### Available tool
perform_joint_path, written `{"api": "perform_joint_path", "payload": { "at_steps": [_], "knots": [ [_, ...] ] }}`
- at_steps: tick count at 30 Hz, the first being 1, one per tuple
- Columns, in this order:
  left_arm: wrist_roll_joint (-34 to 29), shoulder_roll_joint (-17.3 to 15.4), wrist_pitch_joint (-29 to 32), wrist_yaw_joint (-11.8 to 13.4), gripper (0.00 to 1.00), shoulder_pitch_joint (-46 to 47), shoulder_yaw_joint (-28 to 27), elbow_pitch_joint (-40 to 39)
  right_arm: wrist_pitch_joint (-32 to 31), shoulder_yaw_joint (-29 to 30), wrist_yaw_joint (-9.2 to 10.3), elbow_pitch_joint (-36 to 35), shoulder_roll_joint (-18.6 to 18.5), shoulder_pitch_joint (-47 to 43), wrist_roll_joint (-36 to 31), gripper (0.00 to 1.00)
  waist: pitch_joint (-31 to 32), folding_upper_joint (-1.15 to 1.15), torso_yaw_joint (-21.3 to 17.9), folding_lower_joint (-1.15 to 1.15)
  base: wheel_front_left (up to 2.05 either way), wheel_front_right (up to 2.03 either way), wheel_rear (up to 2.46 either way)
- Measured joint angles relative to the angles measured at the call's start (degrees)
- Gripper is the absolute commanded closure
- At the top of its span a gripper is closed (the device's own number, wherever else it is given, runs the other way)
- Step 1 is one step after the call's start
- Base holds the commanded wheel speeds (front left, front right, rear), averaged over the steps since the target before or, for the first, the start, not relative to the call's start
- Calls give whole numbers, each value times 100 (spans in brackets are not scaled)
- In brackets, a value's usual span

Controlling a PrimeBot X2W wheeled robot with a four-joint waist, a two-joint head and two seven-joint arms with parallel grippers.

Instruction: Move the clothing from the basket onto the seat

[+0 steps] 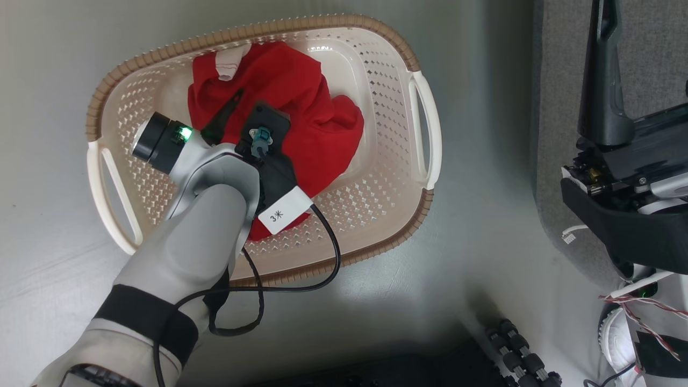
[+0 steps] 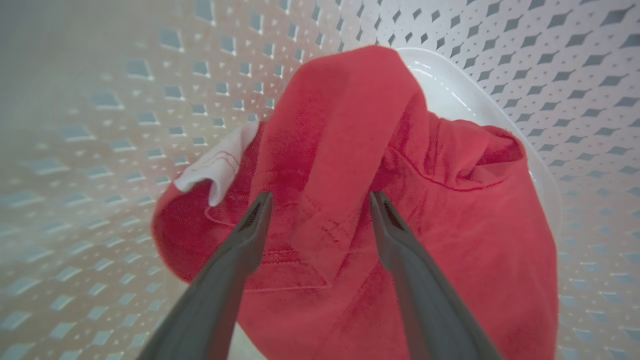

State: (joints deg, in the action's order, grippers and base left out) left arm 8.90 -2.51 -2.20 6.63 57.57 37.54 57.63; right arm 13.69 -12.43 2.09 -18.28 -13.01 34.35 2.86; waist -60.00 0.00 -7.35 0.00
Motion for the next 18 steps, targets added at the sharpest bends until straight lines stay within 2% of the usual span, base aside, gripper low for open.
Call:
{"api": "perform_joint_path", "payload": {
  "at_steps": [4, 5, 6, 8, 10, 11, 13, 18],
  "knots": [
    [0, 3, 0, 1, 0, 36, 21, 168, 1, -15, 19, 0, 9, 1, -30, 0, -23, 0, -38, 0, 0, 0, 0],
    [0, 4, 0, 8, 9, 55, 32, 201, 1, -19, 19, 0, 15, 1, -30, 0, -27, 0, -47, 0, 0, 0, 0],
    [0, 5, -1, 19, 26, 71, 40, 237, 1, -24, 19, 0, 20, 3, -30, 0, -30, 0, -57, 0, 0, 0, 0],
    [0, 5, -33, 42, 51, 79, 37, 328, 2, -53, 19, 0, 38, 16, -30, 0, -32, 0, -81, 0, 0, 0, 0],
    [0, 2, -43, 42, 67, 81, 43, 383, 3, -74, 19, -1, 57, 34, -30, 0, -31, 0, -109, 0, 0, 0, 0],
    [-1, 3, -43, 42, 81, 85, 60, 417, 7, -78, 19, -2, 60, 35, -31, 0, -29, 0, -124, 0, 0, 0, 0],
    [-1, 3, -43, 42, 100, 87, 103, 455, 8, -70, 19, -12, 58, 35, -32, 0, -20, 0, -150, 0, 0, 0, 0],
    [31, 2, -152, 43, 100, 94, 212, 350, 51, -23, 41, 15, 54, 35, -31, 0, -9, 0, -199, 0, 0, 0, 0]
  ]
}}
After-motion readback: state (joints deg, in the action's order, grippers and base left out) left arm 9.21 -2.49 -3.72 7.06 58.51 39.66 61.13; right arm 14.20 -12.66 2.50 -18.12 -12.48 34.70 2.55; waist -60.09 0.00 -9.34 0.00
